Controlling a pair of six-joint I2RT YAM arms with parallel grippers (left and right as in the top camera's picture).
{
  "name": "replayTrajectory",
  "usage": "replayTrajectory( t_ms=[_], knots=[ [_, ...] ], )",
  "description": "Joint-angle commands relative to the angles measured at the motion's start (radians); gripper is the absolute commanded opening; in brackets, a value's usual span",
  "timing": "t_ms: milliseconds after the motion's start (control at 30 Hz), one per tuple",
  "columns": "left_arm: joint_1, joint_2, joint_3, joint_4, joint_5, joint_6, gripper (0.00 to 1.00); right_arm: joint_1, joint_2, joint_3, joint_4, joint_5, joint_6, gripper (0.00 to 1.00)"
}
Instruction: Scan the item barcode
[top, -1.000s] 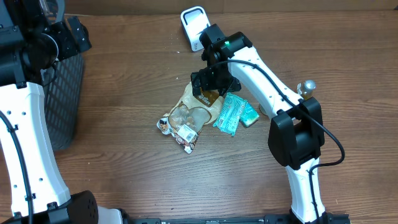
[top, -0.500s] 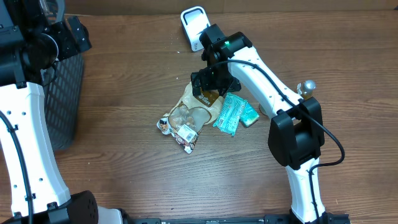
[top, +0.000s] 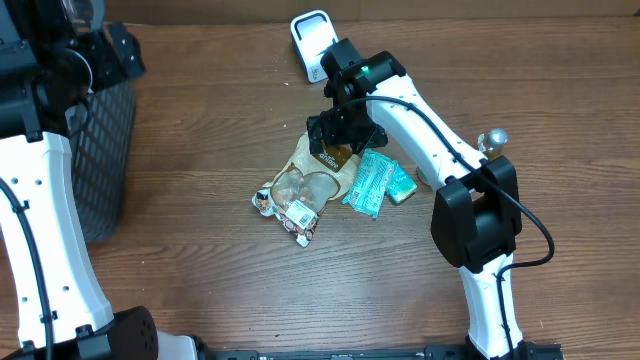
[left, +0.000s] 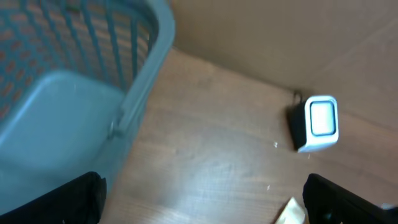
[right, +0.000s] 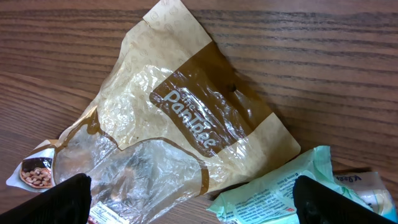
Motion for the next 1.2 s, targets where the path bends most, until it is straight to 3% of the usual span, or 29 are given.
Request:
replayTrajectory(
  t_ms=[0,133,300,333,400,467,500,567,633,667,700,733,767,833,900,1000,1067,1167],
  knots=[
    [-0.002,0.003,0.025,0.021,0.006,0.015,1.00,0.004,-0.008,0.014,0.003,0.002,0.003,1.00],
    [-0.002,0.003,0.025,0.001,0.028,-0.026,1.00,0.004,-0.008,0.014,0.040,0.002,0.003,1.00],
    [-0.016,0.021,0.013,-0.196,0.213,-0.029,0.97,0.004,-0.008,0.014,0.077,-0.122,0.003,1.00],
    [-0.029,0.027,0.005,-0.232,0.229,-0.029,0.92,0.004,-0.008,0.014,0.076,-0.174,0.003,1.00],
    [-0.074,0.046,-0.026,-0.289,0.231,-0.029,0.72,0.004,-0.008,0.014,0.077,-0.221,0.003,1.00],
    [-0.127,0.063,-0.065,-0.306,0.231,-0.029,0.40,0.004,-0.008,0.014,0.090,-0.242,0.003,1.00],
    [-0.158,0.069,-0.091,-0.304,0.232,-0.030,0.36,0.003,-0.008,0.014,0.095,-0.241,0.001,1.00],
    [-0.207,0.085,-0.127,-0.296,0.231,-0.030,0.38,-0.005,-0.008,0.014,0.084,-0.242,-0.001,0.98],
    [-0.252,0.109,-0.144,-0.298,0.231,-0.030,0.37,-0.019,-0.008,0.014,0.057,-0.235,-0.002,0.88],
    [-0.268,0.119,-0.146,-0.296,0.229,-0.029,0.48,-0.026,-0.008,0.014,0.045,-0.223,-0.002,0.88],
    [-0.282,0.134,-0.146,-0.280,0.216,-0.030,0.50,-0.033,-0.008,0.014,0.037,-0.213,-0.002,0.91],
    [-0.293,0.145,-0.146,-0.271,0.215,-0.031,0.40,-0.041,-0.007,0.014,0.029,-0.212,-0.002,1.00],
    [-0.306,0.160,-0.146,-0.272,0.216,-0.039,0.25,-0.048,-0.007,0.014,0.022,-0.212,-0.001,1.00],
    [-0.330,0.192,-0.146,-0.293,0.216,-0.061,0.07,-0.056,-0.007,0.006,0.009,-0.216,0.000,1.00],
    [-0.358,0.232,-0.146,-0.324,0.214,-0.063,0.04,-0.058,-0.007,-0.012,0.000,-0.216,-0.001,1.00],
    [-0.393,0.287,-0.146,-0.362,0.183,-0.063,0.04,-0.058,-0.006,-0.060,0.006,-0.216,0.001,0.53],
    [-0.410,0.320,-0.146,-0.375,0.152,-0.064,0.04,-0.056,-0.006,-0.104,0.023,-0.216,0.013,0.38],
    [-0.425,0.356,-0.146,-0.385,0.141,-0.064,0.04,-0.055,-0.006,-0.179,0.067,-0.216,0.034,0.33]
  ],
)
